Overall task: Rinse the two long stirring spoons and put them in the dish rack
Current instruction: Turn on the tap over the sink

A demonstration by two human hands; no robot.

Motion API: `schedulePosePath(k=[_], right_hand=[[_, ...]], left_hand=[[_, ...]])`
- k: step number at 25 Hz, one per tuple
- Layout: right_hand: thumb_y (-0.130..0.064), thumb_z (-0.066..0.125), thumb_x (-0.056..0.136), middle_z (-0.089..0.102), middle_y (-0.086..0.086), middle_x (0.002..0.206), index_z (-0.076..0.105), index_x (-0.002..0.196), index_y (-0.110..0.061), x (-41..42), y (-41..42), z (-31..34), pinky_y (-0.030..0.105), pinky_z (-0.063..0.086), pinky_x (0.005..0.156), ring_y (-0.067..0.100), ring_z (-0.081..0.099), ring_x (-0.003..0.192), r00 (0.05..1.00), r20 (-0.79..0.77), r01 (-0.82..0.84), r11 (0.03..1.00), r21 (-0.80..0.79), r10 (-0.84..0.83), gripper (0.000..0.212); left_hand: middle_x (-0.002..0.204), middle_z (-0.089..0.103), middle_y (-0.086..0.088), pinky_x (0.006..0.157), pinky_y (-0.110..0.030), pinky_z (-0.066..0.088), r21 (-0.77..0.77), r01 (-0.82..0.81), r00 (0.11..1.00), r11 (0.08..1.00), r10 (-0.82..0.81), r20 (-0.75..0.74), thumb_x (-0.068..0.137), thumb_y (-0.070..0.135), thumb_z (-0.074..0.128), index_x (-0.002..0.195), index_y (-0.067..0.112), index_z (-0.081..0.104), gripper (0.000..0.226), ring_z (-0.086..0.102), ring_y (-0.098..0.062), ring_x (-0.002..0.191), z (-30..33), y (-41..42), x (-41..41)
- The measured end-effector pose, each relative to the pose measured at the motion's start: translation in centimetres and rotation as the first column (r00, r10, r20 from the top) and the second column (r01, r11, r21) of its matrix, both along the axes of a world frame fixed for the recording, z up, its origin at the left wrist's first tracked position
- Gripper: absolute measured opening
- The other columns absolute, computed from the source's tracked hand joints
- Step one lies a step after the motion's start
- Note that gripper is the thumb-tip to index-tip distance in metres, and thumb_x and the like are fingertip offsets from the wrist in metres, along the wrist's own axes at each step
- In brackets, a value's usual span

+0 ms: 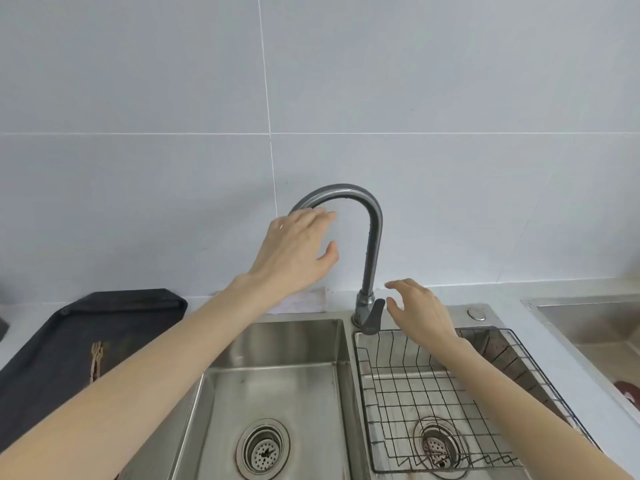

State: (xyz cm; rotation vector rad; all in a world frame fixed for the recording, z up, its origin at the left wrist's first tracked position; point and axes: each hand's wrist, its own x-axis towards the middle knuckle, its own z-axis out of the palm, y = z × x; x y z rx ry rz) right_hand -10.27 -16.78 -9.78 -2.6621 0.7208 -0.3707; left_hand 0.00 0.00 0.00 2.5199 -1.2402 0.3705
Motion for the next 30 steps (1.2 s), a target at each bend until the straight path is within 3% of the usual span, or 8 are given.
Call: schedulePosePath(k=[7, 13, 16, 18, 22, 26, 30], right_hand=[[-0.016, 0.045, 0.096, 0.052, 0.000, 0.136, 0.051, 0.129, -0.016, 2.0, -1.6, -3.1, 0.031, 0.046, 0.076, 0.026, 0.058, 0.113, 0.997, -0.077, -0.004, 0.999, 0.052, 0.008, 0.034], [-0.015, 0.046, 0.094, 0.056, 0.001, 0.126, 0.055, 0.122, -0.017, 3.6, -2.8, -5.1, 0.029, 0.043, 0.071, 0.025, 0.060, 0.107, 0.997, -0.075, 0.003, 0.992, 0.125, 0.006, 0.030], [-0.014, 0.048, 0.092, 0.058, 0.002, 0.119, 0.059, 0.117, -0.017, 4.3, -3.7, -5.7, 0.028, 0.043, 0.070, 0.024, 0.061, 0.103, 0.998, -0.056, 0.013, 0.985, 0.169, -0.004, 0.027], [-0.013, 0.050, 0.092, 0.060, 0.003, 0.114, 0.062, 0.113, -0.015, 4.9, -4.0, -6.1, 0.028, 0.043, 0.070, 0.025, 0.061, 0.099, 0.999, -0.041, 0.015, 0.982, 0.189, -0.007, 0.025], [-0.013, 0.052, 0.091, 0.055, -0.001, 0.092, 0.065, 0.102, -0.011, 5.4, -4.2, -6.8, 0.028, 0.042, 0.067, 0.022, 0.056, 0.084, 1.000, -0.007, 0.021, 0.980, 0.198, -0.020, 0.018], [-0.014, 0.055, 0.091, 0.049, -0.005, 0.086, 0.065, 0.097, -0.010, 5.2, -4.4, -6.9, 0.029, 0.041, 0.064, 0.019, 0.051, 0.077, 1.000, 0.021, 0.010, 0.982, 0.186, -0.014, 0.013], [-0.015, 0.054, 0.092, 0.058, 0.008, 0.096, 0.063, 0.099, -0.008, 4.6, -3.7, -7.1, 0.034, 0.045, 0.067, 0.030, 0.059, 0.085, 1.000, 0.014, -0.005, 0.987, 0.162, 0.003, 0.013]], left_hand=[[0.156, 0.023, -0.002, 0.118, -0.040, 0.012, 0.045, 0.036, 0.993, 0.998, -0.041, 0.113, 0.095, 0.032, 0.035, 0.145, 0.017, 0.024, 0.054, 0.015, -0.018, 0.145, -0.3, -3.9, 1.3], [0.157, 0.017, -0.005, 0.117, -0.043, 0.014, 0.055, -0.024, 0.982, 0.998, 0.013, 0.188, 0.094, 0.033, 0.038, 0.147, 0.016, 0.016, 0.060, 0.014, -0.025, 0.145, -0.3, -6.9, 3.9], [0.150, 0.031, -0.007, 0.105, -0.041, 0.030, 0.091, -0.065, 0.977, 0.994, 0.045, 0.210, 0.094, 0.038, 0.040, 0.146, 0.016, 0.018, 0.061, 0.034, -0.028, 0.132, -0.3, -8.6, 5.8], [0.136, 0.046, -0.007, 0.092, -0.041, 0.038, 0.102, -0.105, 0.963, 0.989, 0.075, 0.258, 0.093, 0.040, 0.043, 0.142, 0.017, 0.029, 0.056, 0.046, -0.030, 0.116, -0.8, -9.4, 6.7], [0.104, 0.064, -0.006, 0.071, -0.038, 0.047, -0.043, -0.147, 0.878, 0.988, 0.151, 0.453, 0.083, 0.041, 0.057, 0.120, 0.017, 0.055, 0.045, 0.059, -0.027, 0.089, -2.4, -9.6, 7.3], [0.115, 0.059, -0.009, 0.081, -0.041, 0.042, -0.046, -0.091, 0.920, 0.995, 0.102, 0.379, 0.085, 0.039, 0.054, 0.128, 0.015, 0.048, 0.049, 0.054, -0.030, 0.101, -2.2, -9.5, 7.3], [0.123, 0.054, -0.010, 0.087, -0.041, 0.039, -0.047, -0.085, 0.927, 0.995, 0.096, 0.363, 0.088, 0.038, 0.052, 0.134, 0.015, 0.041, 0.052, 0.050, -0.031, 0.109, -2.3, -9.2, 6.9]])
